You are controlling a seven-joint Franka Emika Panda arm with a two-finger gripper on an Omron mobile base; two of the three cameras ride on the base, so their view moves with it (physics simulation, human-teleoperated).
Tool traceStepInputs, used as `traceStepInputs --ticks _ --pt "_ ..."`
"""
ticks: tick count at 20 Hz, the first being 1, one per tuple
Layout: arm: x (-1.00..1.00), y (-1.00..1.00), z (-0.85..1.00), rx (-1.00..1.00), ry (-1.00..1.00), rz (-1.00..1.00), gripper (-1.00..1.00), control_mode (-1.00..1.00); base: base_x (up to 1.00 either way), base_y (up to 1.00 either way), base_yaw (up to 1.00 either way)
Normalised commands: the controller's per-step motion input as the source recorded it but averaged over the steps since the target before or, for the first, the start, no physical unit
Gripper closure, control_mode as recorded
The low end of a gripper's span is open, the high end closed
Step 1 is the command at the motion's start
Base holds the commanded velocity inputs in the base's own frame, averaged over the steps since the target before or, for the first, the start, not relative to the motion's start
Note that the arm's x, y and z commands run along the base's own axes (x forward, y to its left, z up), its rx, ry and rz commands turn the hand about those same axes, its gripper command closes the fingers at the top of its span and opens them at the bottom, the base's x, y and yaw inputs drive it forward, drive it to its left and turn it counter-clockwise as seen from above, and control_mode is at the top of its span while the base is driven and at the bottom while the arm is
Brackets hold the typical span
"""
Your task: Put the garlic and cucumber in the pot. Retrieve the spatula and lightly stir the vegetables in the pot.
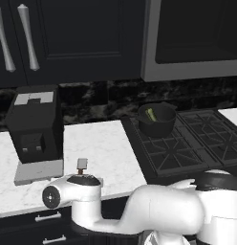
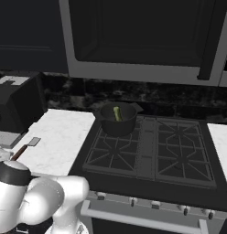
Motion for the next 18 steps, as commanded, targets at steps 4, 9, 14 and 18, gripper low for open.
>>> traceStepInputs --ticks 4,9,14,18 --pt "0.18 0.0 -0.34 0.0 0.07 -0.02 -1.0 -1.0 0.0 0.0 0.0" --pt "0.02 0.0 -0.19 0.0 0.11 0.0 -1.0 -1.0 0.0 0.0 0.0" --pt "0.0 0.0 -0.1 0.0 0.19 0.0 -1.0 -1.0 0.0 0.0 0.0" --pt "0.0 -0.09 -0.17 0.02 0.12 0.0 -1.0 -1.0 0.0 0.0 0.0"
